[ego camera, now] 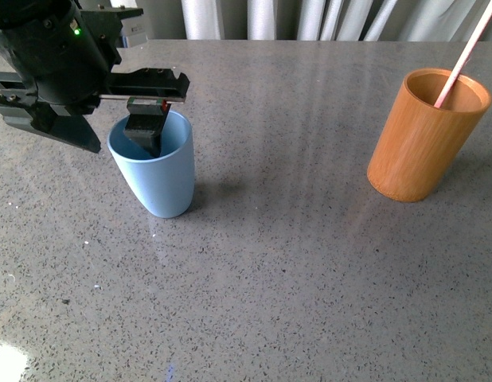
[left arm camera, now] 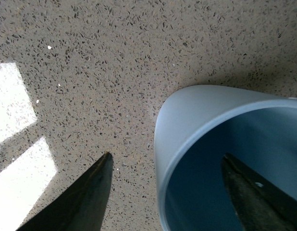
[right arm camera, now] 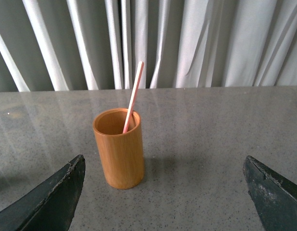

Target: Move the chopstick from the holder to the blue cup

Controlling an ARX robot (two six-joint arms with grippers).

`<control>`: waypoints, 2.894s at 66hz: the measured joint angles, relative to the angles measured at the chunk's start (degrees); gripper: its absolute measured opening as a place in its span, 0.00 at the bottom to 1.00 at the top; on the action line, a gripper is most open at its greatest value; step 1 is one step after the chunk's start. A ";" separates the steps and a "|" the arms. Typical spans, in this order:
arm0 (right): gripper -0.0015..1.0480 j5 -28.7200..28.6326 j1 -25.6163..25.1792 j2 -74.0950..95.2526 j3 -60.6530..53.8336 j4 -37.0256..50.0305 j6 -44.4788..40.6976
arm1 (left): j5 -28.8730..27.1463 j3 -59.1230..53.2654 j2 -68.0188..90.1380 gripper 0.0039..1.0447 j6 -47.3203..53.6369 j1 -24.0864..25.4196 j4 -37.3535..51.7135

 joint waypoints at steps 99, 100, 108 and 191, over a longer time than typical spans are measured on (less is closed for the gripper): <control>0.91 0.00 0.00 0.00 0.00 0.00 0.00 | -7.74 -59.45 -46.62 0.12 6.01 13.09 82.31; 0.91 0.02 0.02 0.00 0.00 0.00 0.00 | -7.15 -60.22 -47.23 0.08 6.03 13.44 82.40; 0.91 0.02 0.00 0.00 0.00 0.00 0.00 | -4.66 -63.87 -50.80 0.01 6.23 16.04 82.44; 0.91 0.00 0.00 0.00 0.00 0.00 0.00 | -4.44 -78.97 -92.80 0.01 6.34 16.52 56.98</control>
